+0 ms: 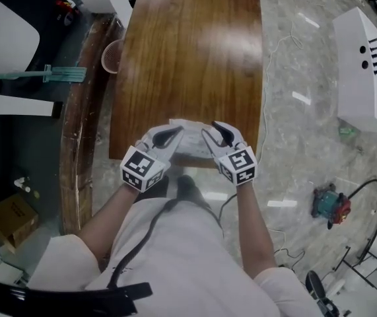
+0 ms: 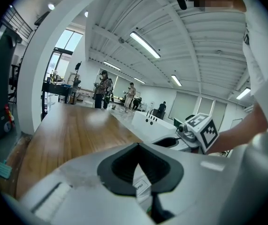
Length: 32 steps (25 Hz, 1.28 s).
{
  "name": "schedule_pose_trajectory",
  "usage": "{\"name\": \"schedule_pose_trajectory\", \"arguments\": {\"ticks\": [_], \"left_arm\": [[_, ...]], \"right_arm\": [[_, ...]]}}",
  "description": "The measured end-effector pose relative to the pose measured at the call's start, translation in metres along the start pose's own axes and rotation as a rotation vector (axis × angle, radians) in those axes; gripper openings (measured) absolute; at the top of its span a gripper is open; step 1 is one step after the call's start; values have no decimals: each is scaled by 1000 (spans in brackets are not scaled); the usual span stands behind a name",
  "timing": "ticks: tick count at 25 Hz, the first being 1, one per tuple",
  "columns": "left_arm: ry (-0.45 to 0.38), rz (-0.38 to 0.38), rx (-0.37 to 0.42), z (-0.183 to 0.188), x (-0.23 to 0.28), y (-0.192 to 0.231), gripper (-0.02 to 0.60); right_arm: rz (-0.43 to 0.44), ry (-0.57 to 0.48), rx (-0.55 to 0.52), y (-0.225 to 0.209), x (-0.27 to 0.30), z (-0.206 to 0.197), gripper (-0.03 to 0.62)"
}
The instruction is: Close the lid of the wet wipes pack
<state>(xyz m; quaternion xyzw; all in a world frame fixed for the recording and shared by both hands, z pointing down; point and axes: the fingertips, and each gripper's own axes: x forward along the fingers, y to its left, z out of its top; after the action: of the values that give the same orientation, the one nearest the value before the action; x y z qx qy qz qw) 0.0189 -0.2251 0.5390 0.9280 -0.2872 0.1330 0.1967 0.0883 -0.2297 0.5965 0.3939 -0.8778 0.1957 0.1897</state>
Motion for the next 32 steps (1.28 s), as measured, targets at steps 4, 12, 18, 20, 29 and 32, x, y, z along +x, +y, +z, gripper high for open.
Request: {"name": "schedule_pose_trajectory", "arguments": {"ticks": [4,12,18,20,29,32], "left_arm": [[21,5,-14,-10,4,3,2],[31,15,-25,-10,11,8,2],[21,19,-21,-4,16,8,2],[19,19,-20,-3,16,7,2],[21,28,-19,-3,13,8,2],[17,33,-20,-3,11,5,2]], "right_arm": [[20,29,7,-4,9,-12,164],[67,72,5,-7,20,-28,173],[94,67,8,-7,22,-30,173],[104,67,9,-5,23,-32,173],[141,63,-4,3,21,-30,173],[141,64,-10,6,18,-31,173]]}}
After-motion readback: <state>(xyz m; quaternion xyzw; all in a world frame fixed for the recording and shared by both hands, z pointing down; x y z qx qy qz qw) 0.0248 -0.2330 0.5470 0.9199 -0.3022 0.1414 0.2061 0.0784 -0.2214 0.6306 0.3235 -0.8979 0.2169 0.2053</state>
